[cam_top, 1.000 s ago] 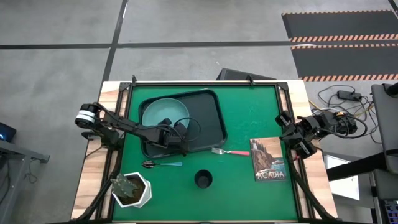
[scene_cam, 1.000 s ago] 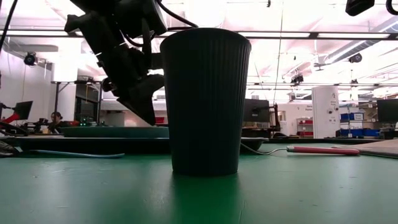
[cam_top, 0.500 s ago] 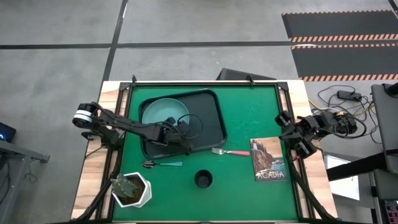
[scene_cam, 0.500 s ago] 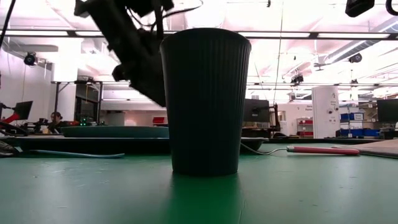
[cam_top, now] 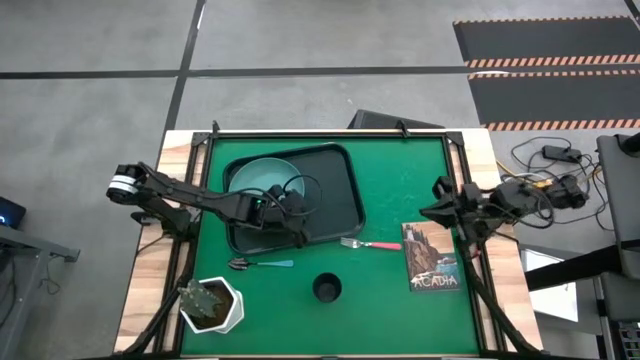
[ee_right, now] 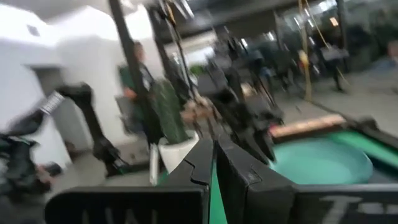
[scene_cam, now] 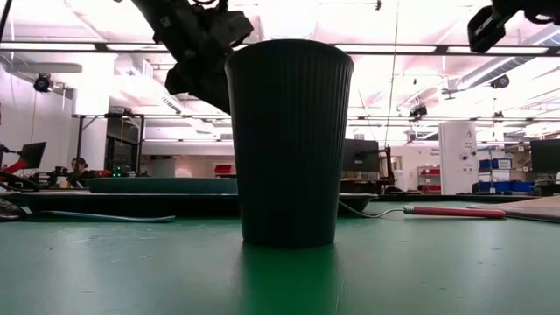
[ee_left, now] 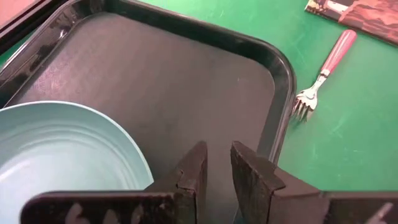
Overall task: Pick and place plate/cup/fork/spoon on tray
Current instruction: Adjust the black tray
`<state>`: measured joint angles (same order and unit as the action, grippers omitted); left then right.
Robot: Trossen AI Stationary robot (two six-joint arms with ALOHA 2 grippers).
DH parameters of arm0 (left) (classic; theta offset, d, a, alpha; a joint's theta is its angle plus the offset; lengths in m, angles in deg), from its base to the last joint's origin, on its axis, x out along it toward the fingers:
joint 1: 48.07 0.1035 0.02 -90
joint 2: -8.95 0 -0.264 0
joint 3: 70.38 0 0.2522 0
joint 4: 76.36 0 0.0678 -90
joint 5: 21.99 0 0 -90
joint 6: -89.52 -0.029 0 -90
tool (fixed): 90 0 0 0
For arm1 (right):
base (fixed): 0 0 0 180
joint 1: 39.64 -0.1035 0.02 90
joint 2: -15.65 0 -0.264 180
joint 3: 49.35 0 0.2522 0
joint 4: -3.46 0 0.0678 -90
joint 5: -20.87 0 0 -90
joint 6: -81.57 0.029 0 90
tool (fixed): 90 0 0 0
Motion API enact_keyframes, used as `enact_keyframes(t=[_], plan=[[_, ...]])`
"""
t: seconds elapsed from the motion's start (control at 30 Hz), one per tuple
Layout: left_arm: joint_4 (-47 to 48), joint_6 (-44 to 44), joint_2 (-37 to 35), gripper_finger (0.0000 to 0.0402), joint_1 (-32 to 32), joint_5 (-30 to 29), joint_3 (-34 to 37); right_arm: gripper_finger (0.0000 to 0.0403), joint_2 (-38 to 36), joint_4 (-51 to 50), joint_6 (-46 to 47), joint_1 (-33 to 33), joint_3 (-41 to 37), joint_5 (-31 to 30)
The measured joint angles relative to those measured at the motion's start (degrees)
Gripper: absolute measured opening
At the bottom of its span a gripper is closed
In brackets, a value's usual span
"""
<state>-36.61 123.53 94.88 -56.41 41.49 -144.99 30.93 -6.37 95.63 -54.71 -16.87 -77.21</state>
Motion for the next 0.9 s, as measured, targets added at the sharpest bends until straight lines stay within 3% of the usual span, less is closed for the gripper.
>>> enact_keyframes(t=[0.4, 0.53, 0.7, 0.9], plan=[[0.5, 0.2, 0.0, 0.0054, 0.0, 1.1, 0.0, 0.0009, 17.2, -2.4, 3.1, 0.0, 6.4, -2.6], [4.9, 6.4, -0.2, 0.0054, 0.1, 3.0, -0.1, 0.0009, 20.6, -4.1, 4.0, 0.0, 8.5, -2.5], [13.2, 13.6, -0.2, 0.0054, 0.1, 10.3, -0.1, 0.0009, 23.6, -4.1, 4.1, 0.1, 9.4, -2.5], [13.6, 15.4, -0.3, 0.0054, 0.1, 20.4, -0.2, 0.0009, 25.6, -5.2, 4.1, 0.9, 10.0, -2.6]])
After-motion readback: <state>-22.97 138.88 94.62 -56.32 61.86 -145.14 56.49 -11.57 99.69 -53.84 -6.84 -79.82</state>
